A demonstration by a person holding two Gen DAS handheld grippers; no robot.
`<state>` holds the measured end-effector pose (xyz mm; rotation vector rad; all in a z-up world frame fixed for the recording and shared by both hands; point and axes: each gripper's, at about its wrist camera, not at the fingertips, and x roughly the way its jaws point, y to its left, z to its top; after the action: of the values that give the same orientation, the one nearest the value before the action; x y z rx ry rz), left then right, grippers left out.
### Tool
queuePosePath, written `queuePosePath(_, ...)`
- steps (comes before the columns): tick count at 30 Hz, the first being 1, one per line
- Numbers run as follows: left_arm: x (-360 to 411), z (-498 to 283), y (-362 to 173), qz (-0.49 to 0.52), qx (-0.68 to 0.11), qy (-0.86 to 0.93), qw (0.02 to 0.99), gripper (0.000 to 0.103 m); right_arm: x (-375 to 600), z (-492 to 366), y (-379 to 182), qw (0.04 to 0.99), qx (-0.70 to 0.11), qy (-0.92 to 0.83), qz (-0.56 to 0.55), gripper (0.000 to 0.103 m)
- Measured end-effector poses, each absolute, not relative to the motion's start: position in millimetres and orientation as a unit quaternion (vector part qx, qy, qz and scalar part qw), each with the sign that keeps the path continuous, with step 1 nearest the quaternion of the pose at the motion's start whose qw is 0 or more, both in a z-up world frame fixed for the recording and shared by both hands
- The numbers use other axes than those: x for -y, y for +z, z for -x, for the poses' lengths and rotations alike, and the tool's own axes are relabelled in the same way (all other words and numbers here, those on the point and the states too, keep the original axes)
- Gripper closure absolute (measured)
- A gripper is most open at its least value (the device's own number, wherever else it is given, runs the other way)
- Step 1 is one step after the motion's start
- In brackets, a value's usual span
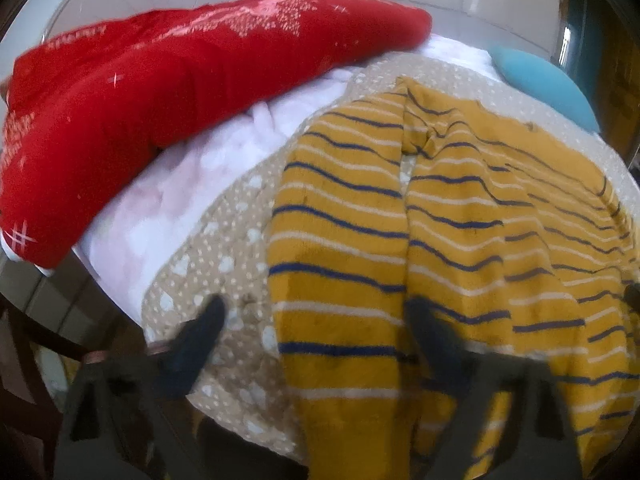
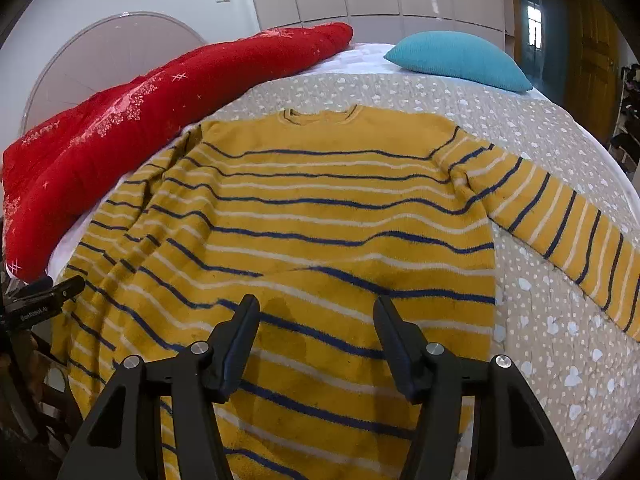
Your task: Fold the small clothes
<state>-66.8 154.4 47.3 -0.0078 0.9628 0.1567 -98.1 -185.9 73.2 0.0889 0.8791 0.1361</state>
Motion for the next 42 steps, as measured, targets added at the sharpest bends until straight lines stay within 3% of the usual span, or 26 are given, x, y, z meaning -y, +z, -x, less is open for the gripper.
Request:
queuePosePath(2,-159,65,43,0.023,-0.474,0.057,0.878,0.083,186,97,71,0.900,-0.428,0.062,-0.043,0.039)
queuePosePath(3,-162,67,44,0.034,-0.470,0.055,0.880,0.088,186,97,70,0.900,-0.430,0.060,-0.042,0.039)
queuePosePath(4,-165,67,46,0.043,-0.467,0.053,0.882,0.092,186,97,70,0.900,-0.431,0.057,-0.041,0.039)
queuePosePath(11,-229,52,75,0.068,-0.432,0.141,0.888,0.093,186,95,67,0.901,-0.431,0.048,-0.022,0.039)
queuePosePath(16,-289,35,86,0.089,-0.419,0.271,0.862,0.083,189,91,63,0.899,-0.435,0.043,-0.034,0.039)
queuePosePath(21,-277,47,98,0.086,-0.390,0.260,0.879,0.041,188,90,61,0.898,-0.436,0.043,-0.034,0.039)
queuePosePath(32,-134,52,61,0.053,-0.432,0.026,0.900,0.030,226,110,70,0.910,-0.407,0.009,-0.078,0.039)
queuePosePath(34,-113,50,50,0.040,-0.447,-0.001,0.894,0.030,239,117,72,0.912,-0.401,-0.006,-0.089,0.034)
queuePosePath(39,-92,58,25,0.045,-0.474,-0.030,0.879,0.030,270,129,63,0.902,-0.412,-0.023,-0.127,0.032)
queuePosePath(40,-90,61,25,0.044,-0.470,-0.034,0.881,0.033,271,131,60,0.899,-0.417,-0.019,-0.134,0.032)
queuePosePath(42,-86,65,26,0.039,-0.469,-0.042,0.881,0.078,270,134,51,0.894,-0.426,-0.005,-0.142,0.032)
